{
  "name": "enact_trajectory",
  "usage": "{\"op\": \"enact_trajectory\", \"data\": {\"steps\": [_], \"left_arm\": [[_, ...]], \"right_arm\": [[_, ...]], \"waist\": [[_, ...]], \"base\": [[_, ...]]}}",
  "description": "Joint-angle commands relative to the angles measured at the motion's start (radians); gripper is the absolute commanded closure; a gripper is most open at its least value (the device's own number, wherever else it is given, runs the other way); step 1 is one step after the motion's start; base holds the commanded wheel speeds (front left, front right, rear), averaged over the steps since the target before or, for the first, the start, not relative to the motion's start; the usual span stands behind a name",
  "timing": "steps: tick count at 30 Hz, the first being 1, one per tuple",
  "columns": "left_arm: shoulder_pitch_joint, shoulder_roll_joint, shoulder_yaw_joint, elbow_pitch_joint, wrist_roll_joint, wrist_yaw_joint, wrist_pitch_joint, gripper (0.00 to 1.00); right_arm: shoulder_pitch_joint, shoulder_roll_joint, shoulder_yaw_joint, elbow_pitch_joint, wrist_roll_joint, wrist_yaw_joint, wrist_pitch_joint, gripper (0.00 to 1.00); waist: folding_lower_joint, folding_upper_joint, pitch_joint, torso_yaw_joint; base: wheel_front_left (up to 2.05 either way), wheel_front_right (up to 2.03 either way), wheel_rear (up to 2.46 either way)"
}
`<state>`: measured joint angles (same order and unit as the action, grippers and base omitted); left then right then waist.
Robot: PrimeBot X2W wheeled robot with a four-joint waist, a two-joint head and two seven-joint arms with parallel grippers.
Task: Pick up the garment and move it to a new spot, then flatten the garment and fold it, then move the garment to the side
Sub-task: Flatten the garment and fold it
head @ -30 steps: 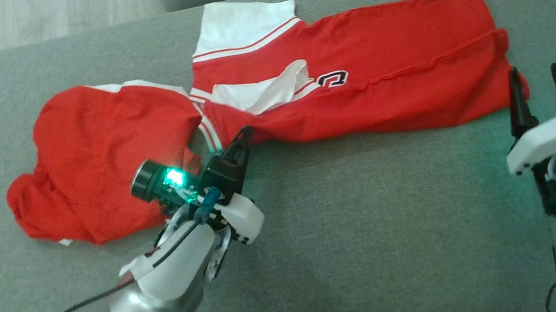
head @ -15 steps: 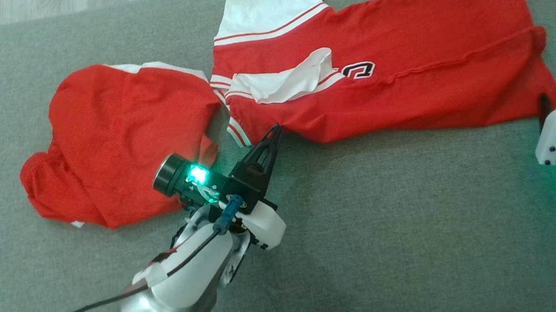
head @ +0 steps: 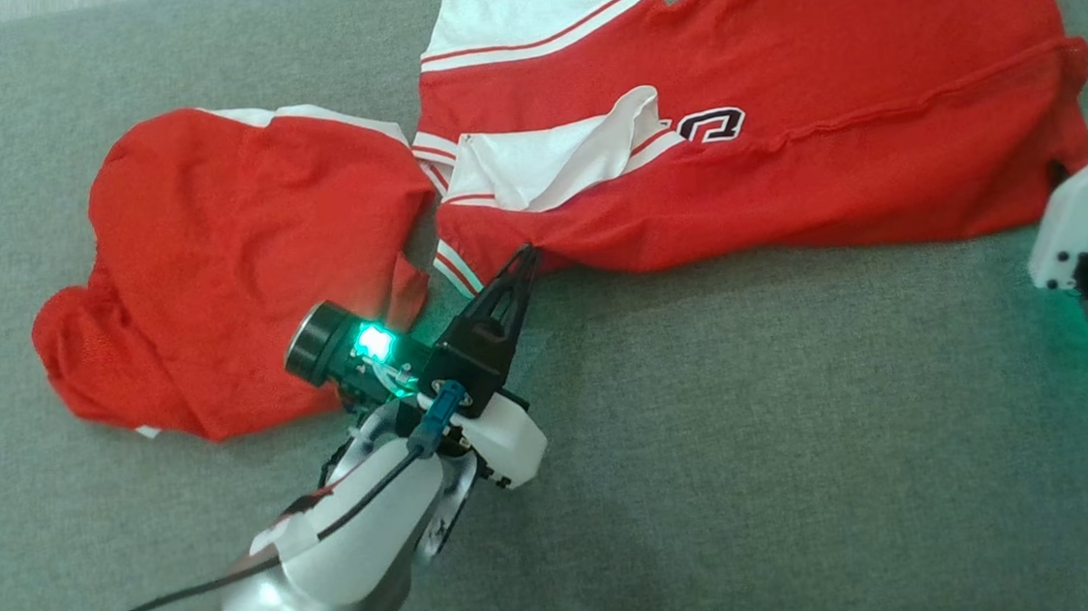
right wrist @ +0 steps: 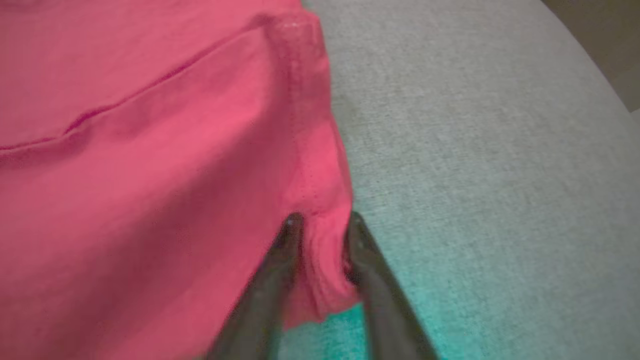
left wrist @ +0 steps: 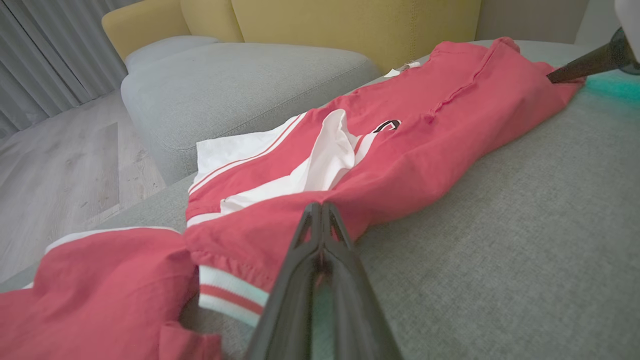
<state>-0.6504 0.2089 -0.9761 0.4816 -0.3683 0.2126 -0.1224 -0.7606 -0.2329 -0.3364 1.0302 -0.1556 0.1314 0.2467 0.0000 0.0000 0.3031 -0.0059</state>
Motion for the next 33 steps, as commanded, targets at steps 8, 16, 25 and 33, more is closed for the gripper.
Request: {"op": "enact_trajectory", "data": {"steps": [8, 16, 25, 33], "left_arm": [[-0.025, 0.031, 0.024, -0.009, -0.005, 0.011, 0.014, 1.00], [0.010, 0.037, 0.007, 0.023, -0.028, -0.003, 0.040, 1.00], [0.085, 0.041, -0.029, 0.010, -0.083, -0.051, 0.105, 1.00], [0.158, 0.088, -0.055, -0.101, -0.118, -0.058, 0.190, 1.00]], "right_arm": [[-0.009, -0.058, 0.089, 0.038, 0.017, -0.001, -0.031, 1.00], [0.008, -0.118, 0.171, 0.084, 0.016, -0.001, 0.002, 1.00], [0.057, -0.152, 0.274, 0.128, 0.117, -0.001, 0.052, 1.00], [0.153, -0.140, 0.404, 0.070, 0.256, -0.001, 0.102, 1.00]], "waist": [[0.0000, 0.0000, -0.036, -0.012], [0.0000, 0.0000, -0.115, -0.025], [0.0000, 0.0000, -0.214, -0.033], [0.0000, 0.0000, -0.283, -0.048]], "base": [[0.00, 0.00, 0.00], [0.00, 0.00, 0.00], [0.00, 0.00, 0.00], [0.00, 0.00, 0.00]]}}
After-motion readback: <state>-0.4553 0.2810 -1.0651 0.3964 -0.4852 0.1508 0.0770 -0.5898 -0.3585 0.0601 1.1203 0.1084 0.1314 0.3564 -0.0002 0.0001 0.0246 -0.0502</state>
